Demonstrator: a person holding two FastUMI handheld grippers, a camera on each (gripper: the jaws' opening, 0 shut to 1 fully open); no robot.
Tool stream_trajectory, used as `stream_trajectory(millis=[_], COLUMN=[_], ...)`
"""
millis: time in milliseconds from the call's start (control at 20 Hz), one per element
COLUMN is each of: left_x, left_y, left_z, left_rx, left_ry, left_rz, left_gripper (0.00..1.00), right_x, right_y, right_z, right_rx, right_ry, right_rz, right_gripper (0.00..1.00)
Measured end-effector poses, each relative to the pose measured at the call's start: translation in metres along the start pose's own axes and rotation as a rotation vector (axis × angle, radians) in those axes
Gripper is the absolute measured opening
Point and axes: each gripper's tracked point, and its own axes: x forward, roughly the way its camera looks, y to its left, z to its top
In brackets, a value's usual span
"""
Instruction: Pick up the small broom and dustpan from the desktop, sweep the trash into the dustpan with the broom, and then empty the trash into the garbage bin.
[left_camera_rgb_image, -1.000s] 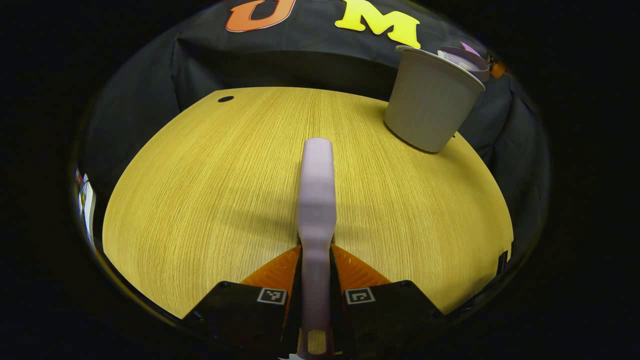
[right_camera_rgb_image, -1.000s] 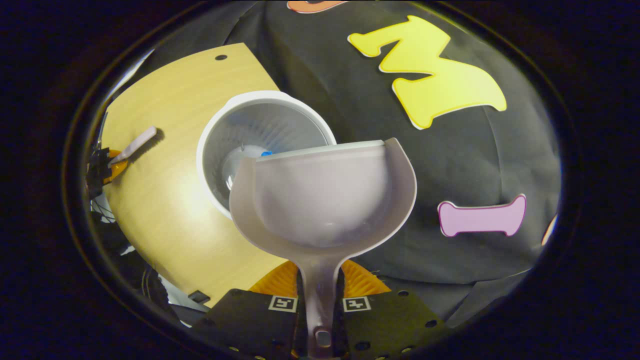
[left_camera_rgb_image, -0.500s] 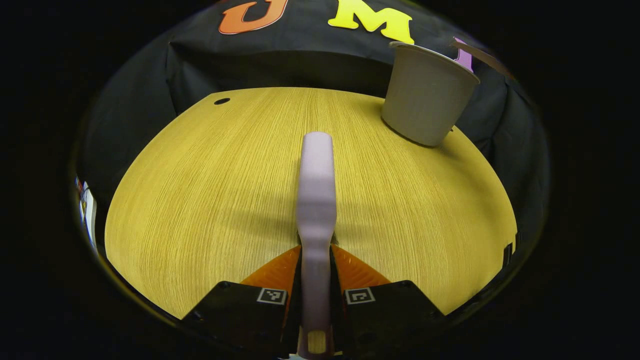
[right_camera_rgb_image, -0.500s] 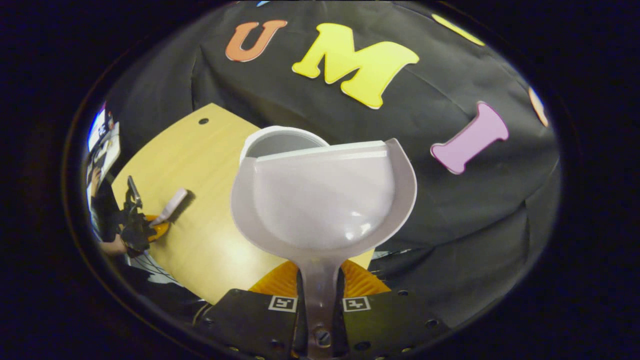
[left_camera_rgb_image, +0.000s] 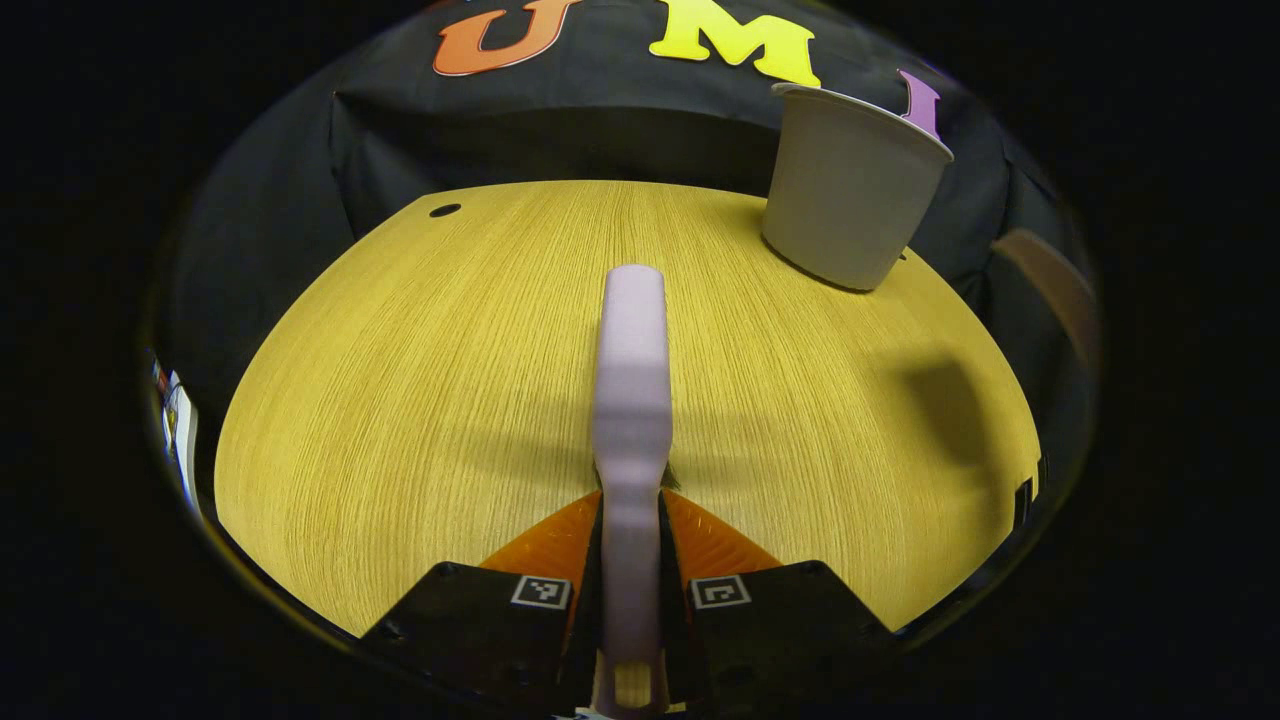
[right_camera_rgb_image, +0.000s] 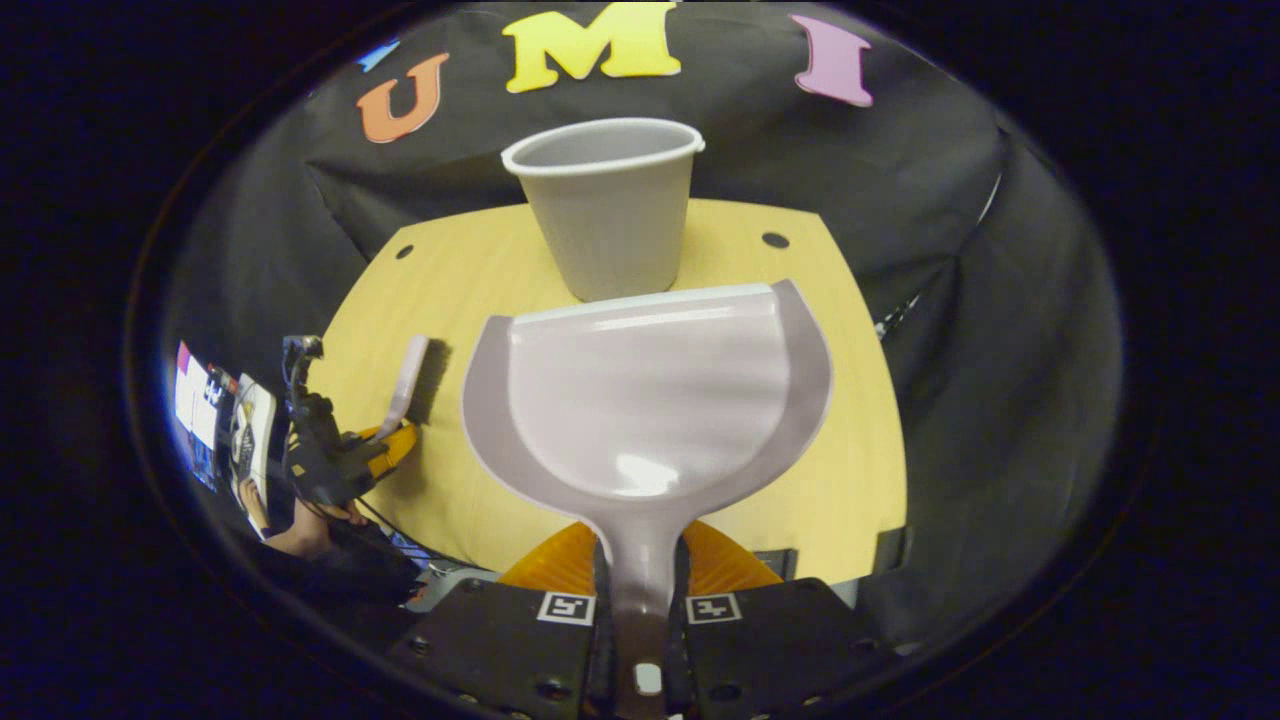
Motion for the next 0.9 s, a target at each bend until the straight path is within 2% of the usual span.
stream_trajectory(millis=[200,350,900], left_x=[0.001,0.002,-0.007], left_y=[-0.002,-0.002,-0.003], left_z=[0.000,-0.001,-0.008], left_rx=[0.000,0.009,-0.007], left_ry=[0.001,0.008,0.033], left_rz=[0.004,0.008,0.027], left_gripper=[0.30,0.30,0.31], right_x=[0.079,0.109,0.144], right_y=[0.033,0.046,0.053], right_z=[-0.031,-0.033,-0.023], right_rx=[0.094,0.105,0.125], right_ry=[0.029,0.065,0.040], right_rz=[0.023,0.010,0.024], right_gripper=[0.18,0.18,0.18])
